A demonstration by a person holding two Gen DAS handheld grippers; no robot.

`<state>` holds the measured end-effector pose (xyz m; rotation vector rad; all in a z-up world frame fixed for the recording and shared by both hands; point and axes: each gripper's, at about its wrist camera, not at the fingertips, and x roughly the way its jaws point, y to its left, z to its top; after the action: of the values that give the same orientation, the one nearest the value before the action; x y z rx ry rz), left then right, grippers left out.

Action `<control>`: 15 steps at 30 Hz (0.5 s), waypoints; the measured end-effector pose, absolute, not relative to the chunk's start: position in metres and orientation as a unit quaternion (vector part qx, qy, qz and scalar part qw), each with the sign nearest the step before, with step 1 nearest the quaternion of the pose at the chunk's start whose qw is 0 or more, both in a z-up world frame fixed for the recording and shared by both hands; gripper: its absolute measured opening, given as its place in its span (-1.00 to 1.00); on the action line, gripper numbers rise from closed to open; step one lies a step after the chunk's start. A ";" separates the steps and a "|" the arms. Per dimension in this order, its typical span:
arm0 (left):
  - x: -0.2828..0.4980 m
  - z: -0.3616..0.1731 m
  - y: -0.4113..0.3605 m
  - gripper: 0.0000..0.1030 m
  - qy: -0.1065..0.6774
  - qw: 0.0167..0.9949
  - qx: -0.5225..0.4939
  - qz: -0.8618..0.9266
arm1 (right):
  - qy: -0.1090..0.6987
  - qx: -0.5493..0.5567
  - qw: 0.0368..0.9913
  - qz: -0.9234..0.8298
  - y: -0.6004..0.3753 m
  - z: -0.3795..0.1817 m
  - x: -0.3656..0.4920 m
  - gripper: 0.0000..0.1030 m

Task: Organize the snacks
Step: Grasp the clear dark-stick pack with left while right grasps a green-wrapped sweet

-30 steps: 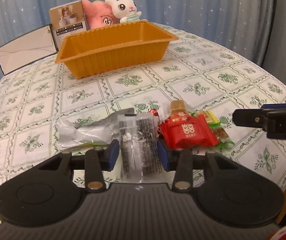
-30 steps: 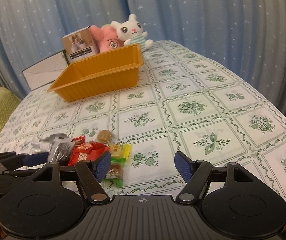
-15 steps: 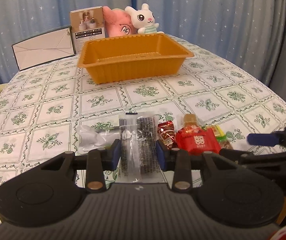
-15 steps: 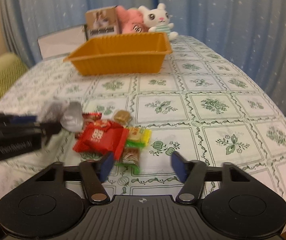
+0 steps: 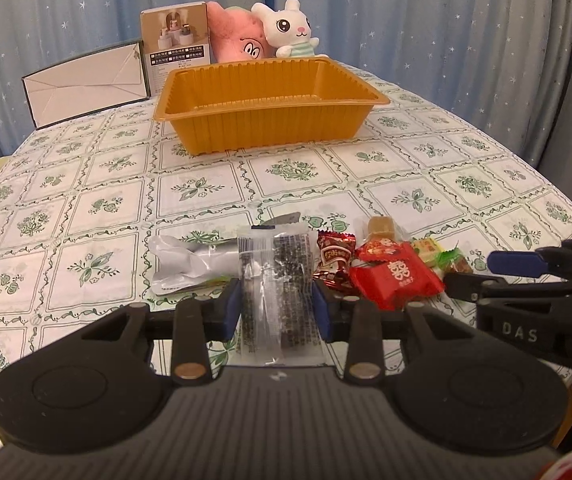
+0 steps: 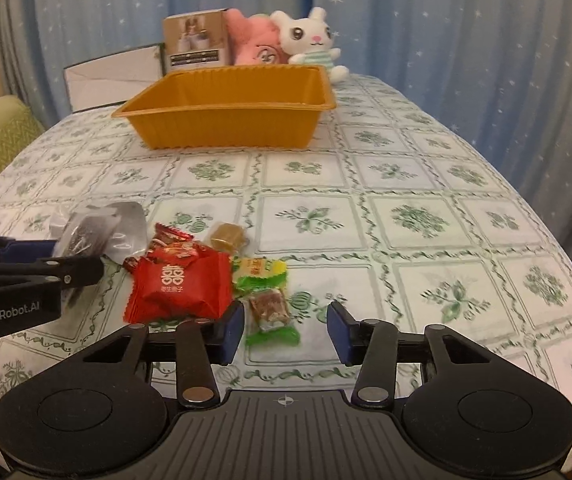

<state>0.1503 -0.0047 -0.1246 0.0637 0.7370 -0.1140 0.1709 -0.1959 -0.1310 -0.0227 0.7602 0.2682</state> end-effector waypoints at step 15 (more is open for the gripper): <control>0.152 -0.127 -0.004 -0.34 0.364 0.929 0.029 -0.052 | 0.361 -0.024 0.922 0.137 -0.190 -0.133 0.173 -0.61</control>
<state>0.1517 -0.0037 -0.1266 0.0593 0.7467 -0.1073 0.1732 -0.1901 -0.1332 -0.0496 0.7422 0.2807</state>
